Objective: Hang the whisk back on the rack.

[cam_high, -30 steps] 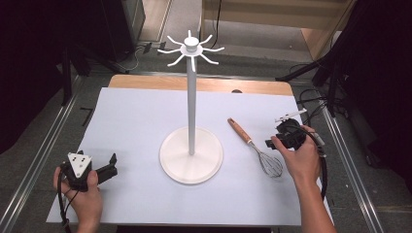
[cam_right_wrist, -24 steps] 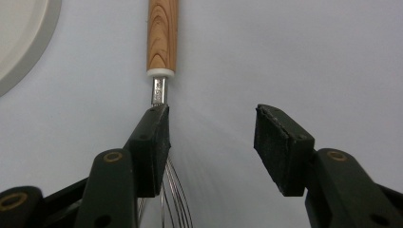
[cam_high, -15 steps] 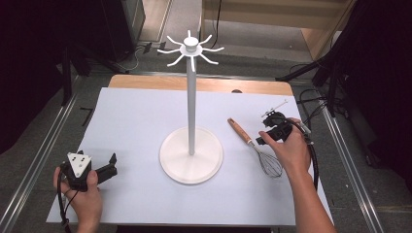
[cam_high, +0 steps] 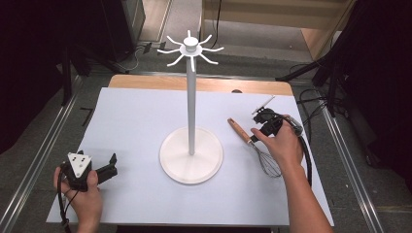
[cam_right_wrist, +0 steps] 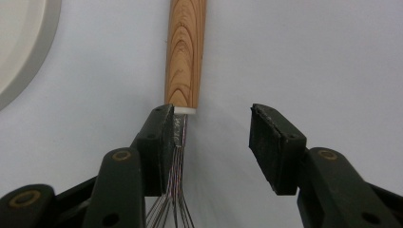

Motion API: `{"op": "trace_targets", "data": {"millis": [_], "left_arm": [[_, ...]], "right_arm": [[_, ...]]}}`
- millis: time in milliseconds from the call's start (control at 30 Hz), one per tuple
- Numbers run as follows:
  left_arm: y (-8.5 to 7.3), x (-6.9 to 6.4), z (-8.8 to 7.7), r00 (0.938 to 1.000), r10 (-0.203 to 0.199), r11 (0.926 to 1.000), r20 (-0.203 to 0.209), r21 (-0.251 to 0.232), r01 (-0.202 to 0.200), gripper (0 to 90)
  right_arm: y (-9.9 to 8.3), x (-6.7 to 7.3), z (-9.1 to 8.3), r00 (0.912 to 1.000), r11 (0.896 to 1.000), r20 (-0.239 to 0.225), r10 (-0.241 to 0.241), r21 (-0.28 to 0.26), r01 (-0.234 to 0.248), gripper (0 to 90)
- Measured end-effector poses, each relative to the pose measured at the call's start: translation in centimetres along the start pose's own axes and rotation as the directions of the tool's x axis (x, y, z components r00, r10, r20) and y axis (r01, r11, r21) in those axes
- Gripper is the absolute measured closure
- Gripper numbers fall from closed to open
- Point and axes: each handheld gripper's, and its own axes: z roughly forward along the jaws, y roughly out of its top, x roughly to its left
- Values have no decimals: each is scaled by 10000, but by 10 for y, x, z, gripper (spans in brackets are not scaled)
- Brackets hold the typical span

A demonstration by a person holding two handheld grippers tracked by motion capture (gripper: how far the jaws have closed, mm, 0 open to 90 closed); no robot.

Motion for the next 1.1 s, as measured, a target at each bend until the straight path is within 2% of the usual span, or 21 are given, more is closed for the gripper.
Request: {"op": "trace_targets", "data": {"millis": [67, 300, 400, 533, 567, 667, 900, 933, 1100], "left_arm": [[0, 0, 0, 10000, 7, 10000, 1, 7, -7, 3], [0, 0, 0, 10000, -18, 10000, 11, 5, 18, 3], [0, 0, 0, 10000, -20, 10000, 6, 16, 20, 3], [0, 1, 0, 10000, -28, 10000, 33, 7, 28, 3], [0, 1, 0, 10000, -33, 10000, 35, 6, 33, 3], [0, 1, 0, 10000, -24, 10000, 29, 40, 24, 3], [0, 1, 0, 10000, -35, 10000, 40, 42, 35, 3], [0, 0, 0, 10000, -31, 10000, 42, 38, 31, 3], [0, 0, 0, 10000, -8, 10000, 35, 50, 8, 3]], "right_arm": [[3, 0, 2, 9997, 10000, -251, 64, 9, -64, 555], [17, 6, 13, 9983, 9981, -533, -220, 569, 250, 595], [24, 10, 19, 9988, 9967, -327, -357, 723, 380, 583], [31, 17, 25, 9969, 9906, 122, -773, 1141, 754, 582], [32, 17, 27, 9966, 9897, 103, -813, 1192, 795, 585], [35, 19, 31, 9973, 9866, 41, -737, 1465, 723, 597], [39, 18, 37, 9993, 9846, -11, -376, 1709, 372, 647], [40, 18, 39, 9993, 9816, -107, -353, 1876, 367, 650], [41, 17, 43, 9999, 9789, -44, -156, 2039, 161, 693]]}}
